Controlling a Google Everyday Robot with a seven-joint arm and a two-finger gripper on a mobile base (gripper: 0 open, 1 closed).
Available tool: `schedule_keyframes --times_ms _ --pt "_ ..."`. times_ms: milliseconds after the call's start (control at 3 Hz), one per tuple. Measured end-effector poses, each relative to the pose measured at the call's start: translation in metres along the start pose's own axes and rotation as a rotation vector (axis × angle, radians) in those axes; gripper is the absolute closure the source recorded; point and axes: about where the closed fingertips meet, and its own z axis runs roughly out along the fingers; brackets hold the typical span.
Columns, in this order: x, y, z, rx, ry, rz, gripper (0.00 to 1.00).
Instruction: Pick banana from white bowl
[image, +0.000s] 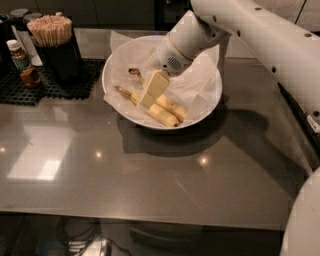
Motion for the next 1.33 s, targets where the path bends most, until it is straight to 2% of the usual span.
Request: schedule_keyframes --times_ms 333,667,1000,1333 --pt "0.007 0.000 -0.020 0.015 -0.008 0.032 0.00" --pt "0.017 0.009 -0.037 0.017 -0.022 0.065 0.11" --pt "0.026 0.018 -0.040 0.001 -0.030 0.086 0.22" --pt "0.027 0.020 -0.030 -0.026 -0.037 0.085 0.20"
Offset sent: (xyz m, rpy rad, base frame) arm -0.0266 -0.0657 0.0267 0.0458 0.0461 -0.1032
